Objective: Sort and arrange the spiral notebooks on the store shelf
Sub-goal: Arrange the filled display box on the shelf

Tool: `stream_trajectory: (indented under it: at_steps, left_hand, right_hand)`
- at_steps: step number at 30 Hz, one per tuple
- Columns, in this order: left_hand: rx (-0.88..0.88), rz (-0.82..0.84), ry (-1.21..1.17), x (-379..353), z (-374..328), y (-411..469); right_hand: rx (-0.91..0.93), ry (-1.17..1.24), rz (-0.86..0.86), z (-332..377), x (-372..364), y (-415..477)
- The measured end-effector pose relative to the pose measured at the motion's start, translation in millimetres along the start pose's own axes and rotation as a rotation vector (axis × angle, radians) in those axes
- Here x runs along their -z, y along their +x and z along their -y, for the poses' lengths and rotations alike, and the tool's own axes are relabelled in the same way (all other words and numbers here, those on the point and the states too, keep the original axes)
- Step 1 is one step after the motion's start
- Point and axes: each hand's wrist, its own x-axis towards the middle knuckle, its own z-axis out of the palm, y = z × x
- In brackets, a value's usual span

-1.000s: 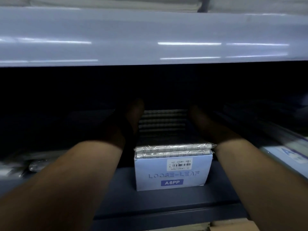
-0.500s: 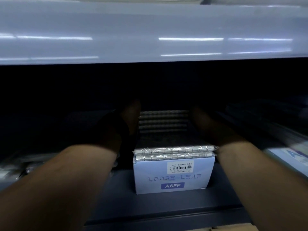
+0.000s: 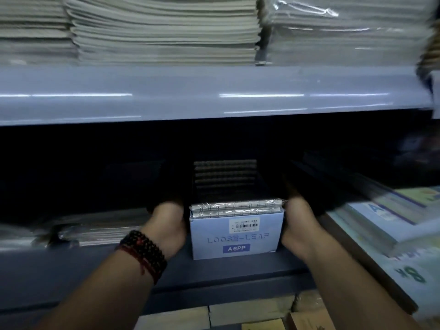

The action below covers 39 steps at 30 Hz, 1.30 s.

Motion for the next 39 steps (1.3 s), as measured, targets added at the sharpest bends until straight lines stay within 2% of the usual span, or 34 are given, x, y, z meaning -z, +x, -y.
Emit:
stream_trajectory:
  at_steps: [2,5,7,11,15,26,29,39]
  left_hand:
    - [-0.019,0.085,0.009,-7,8,-12]
    - [0.008,-0.009,0.02,-10,21,-17]
    - [0.014,-0.005,0.041,-12,25,-18]
    - [0.025,0.04,0.109,-27,30,-26]
    - [0.04,0.008,0.133,-43,38,-25]
    - [0.126,0.003,0.077,-78,78,7]
    - [0.142,0.003,0.072,-81,69,-4]
    - [0.007,0.105,0.158,-42,37,-65]
  right_hand:
    - [0.063,-0.032,-0.017,-13,5,-8]
    - [0.089,-0.117,-0.095,-29,11,-23]
    - [0.092,-0.191,-0.12,-28,9,-28]
    - [0.099,-0.175,-0.188,-22,16,-28]
    - [0.117,-0.158,-0.247,-18,34,-25]
    - [0.139,-0.047,-0.402,-2,58,-22]
    - [0.154,-0.042,-0.427,0,53,-25]
    - [0.364,-0.07,-0.518,-25,40,-68]
